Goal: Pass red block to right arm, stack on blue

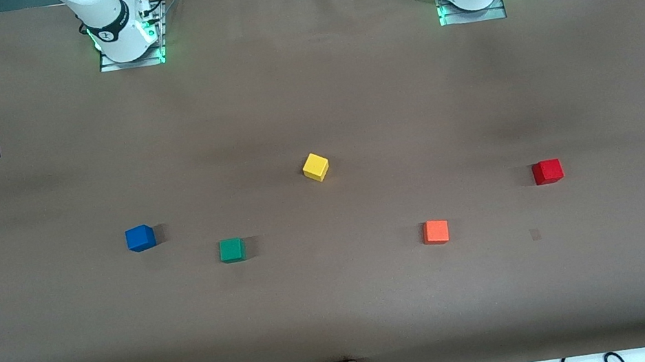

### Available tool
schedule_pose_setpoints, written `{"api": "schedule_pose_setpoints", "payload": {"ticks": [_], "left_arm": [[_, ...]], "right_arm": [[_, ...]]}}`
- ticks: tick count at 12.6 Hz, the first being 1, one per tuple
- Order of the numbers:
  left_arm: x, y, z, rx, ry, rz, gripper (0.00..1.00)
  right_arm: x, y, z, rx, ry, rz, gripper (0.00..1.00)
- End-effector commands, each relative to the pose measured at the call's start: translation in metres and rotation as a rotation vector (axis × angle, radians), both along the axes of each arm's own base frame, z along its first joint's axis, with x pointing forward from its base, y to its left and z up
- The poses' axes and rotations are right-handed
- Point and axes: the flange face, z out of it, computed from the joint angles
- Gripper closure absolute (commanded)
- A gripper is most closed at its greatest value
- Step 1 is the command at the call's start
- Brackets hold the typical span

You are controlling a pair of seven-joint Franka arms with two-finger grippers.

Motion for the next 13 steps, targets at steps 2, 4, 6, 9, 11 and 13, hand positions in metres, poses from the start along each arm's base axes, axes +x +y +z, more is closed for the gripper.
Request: {"api": "schedule_pose_setpoints", "payload": {"ticks": [2,4,6,9,11,13], "left_arm": [[0.006,0.076,-0.039,-0.048,0.046,-0.205,0.0],[0.007,0.103,-0.063,-0.068,0.071,-0.298,0.0],[0.012,0.143,-0.095,-0.092,0.049,-0.418,0.0],[0.019,0.181,-0.141,-0.148,-0.006,-0.62,0.0],[0.017,0.212,-0.184,-0.233,-0.052,-0.703,0.0],[0.015,0.235,-0.228,-0.308,-0.108,-0.789,0.0]], "right_arm": [[0.017,0.003,-0.024,-0.004,0.032,0.016,0.0],[0.026,0.009,-0.046,-0.012,0.066,0.013,0.0],[0.029,0.007,-0.051,-0.013,0.065,0.01,0.0],[0.039,0.013,-0.068,-0.017,0.066,0.02,0.0],[0.05,0.013,-0.101,-0.013,0.115,0.032,0.0],[0.068,0.025,-0.134,-0.018,0.104,0.057,0.0]]}}
